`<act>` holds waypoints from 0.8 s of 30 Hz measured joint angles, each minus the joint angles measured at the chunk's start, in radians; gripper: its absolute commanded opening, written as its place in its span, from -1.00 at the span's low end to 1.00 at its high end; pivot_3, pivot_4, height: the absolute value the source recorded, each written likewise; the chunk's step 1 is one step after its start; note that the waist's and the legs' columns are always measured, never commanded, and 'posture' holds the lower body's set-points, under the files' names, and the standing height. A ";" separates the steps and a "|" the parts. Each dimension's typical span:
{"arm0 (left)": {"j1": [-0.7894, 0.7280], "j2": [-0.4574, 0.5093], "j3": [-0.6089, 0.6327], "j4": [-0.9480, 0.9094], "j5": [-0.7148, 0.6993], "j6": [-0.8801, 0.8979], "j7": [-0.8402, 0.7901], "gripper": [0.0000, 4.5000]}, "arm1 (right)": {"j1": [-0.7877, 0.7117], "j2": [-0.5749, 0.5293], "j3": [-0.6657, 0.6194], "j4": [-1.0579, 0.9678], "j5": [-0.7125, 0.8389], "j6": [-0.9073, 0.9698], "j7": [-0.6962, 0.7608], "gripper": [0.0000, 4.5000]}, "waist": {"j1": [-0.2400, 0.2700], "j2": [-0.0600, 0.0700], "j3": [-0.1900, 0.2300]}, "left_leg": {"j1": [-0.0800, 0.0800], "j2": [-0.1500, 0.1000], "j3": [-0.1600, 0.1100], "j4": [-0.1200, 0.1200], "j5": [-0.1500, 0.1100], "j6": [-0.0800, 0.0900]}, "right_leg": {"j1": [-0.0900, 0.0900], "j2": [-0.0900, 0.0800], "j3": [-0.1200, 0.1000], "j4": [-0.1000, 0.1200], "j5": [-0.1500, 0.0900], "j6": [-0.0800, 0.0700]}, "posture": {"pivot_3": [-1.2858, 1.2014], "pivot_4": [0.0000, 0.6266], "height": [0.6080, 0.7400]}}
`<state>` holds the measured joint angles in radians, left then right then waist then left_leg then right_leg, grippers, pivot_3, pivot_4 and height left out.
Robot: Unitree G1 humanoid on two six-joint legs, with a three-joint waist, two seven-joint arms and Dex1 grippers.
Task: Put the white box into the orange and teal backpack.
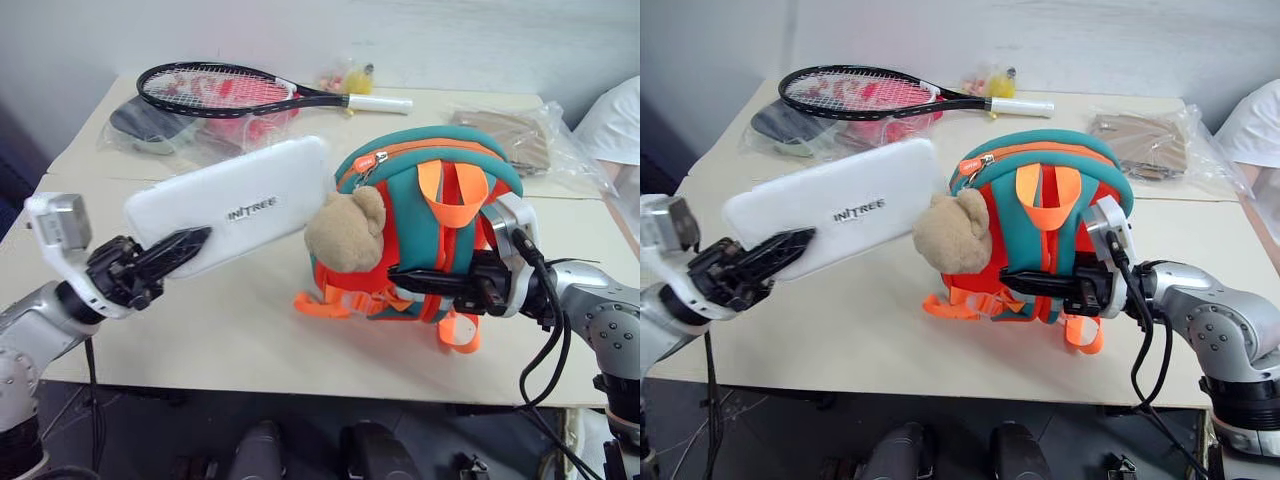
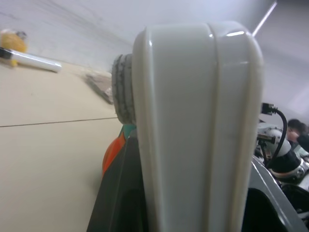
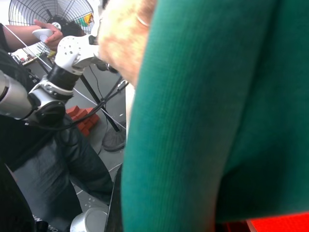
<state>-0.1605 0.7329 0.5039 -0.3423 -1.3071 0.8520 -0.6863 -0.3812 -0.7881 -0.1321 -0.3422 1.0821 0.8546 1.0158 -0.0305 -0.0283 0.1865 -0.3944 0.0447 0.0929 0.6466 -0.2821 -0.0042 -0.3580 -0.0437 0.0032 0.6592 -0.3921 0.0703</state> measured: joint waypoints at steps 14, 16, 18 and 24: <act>-0.476 0.035 -0.449 0.156 0.425 -0.033 -0.103 -0.43 | -0.005 -0.006 -0.008 -0.009 0.013 0.049 -0.002 -0.99 | 0.011 0.000 0.000 | -0.001 0.000 -0.001 0.001 0.001 0.000 | 0.000 0.001 0.000 0.000 0.000 0.000 | 0.03 -0.52 1.00; -0.585 -0.032 -0.518 0.205 0.486 -0.019 -0.081 -0.43 | -0.005 -0.010 -0.015 -0.011 0.024 0.062 -0.001 -0.99 | 0.015 0.000 0.000 | -0.002 0.000 -0.001 0.002 0.001 0.000 | -0.001 0.001 0.000 0.000 0.000 0.001 | 0.03 -0.52 1.00; -0.693 -0.126 -0.603 0.261 0.567 -0.037 -0.065 -0.43 | -0.011 -0.012 -0.018 -0.012 0.026 0.066 -0.001 -0.99 | 0.023 0.000 0.000 | -0.005 0.000 0.000 0.003 0.001 0.000 | -0.003 0.001 0.000 0.001 0.001 0.001 | 0.03 -0.52 1.00; -0.844 -0.303 -0.823 0.483 0.822 -0.269 -0.194 -0.43 | -0.009 -0.008 -0.015 -0.016 0.021 0.064 -0.001 -0.99 | 0.026 0.000 0.000 | -0.011 0.000 0.002 0.004 0.002 0.000 | -0.011 0.003 0.001 0.003 0.001 0.002 | 0.03 -0.52 1.00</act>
<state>-1.0046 0.4296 -0.3187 0.1411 -0.4851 0.5828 -0.8800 -0.3901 -0.7965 -0.1474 -0.3584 1.1030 0.9186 1.0148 -0.0041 -0.0279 0.1866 -0.4053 0.0446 0.0951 0.6507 -0.2803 -0.0045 -0.3694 -0.0412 0.0046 0.6625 -0.3912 0.0718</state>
